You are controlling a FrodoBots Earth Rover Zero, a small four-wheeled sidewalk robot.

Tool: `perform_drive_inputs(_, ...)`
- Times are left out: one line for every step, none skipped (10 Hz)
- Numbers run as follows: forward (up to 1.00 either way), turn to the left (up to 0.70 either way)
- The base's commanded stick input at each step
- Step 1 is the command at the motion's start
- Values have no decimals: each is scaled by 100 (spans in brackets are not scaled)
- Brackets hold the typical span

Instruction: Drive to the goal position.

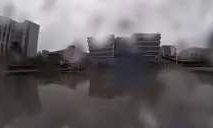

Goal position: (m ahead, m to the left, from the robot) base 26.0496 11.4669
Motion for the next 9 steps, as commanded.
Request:
perform_drive_inputs(100, 0)
perform_drive_inputs(100, 0)
perform_drive_inputs(100, 0)
perform_drive_inputs(100, 0)
perform_drive_inputs(100, 0)
perform_drive_inputs(100, 0)
perform_drive_inputs(100, 0)
perform_drive_inputs(100, -1)
perform_drive_inputs(100, -1)
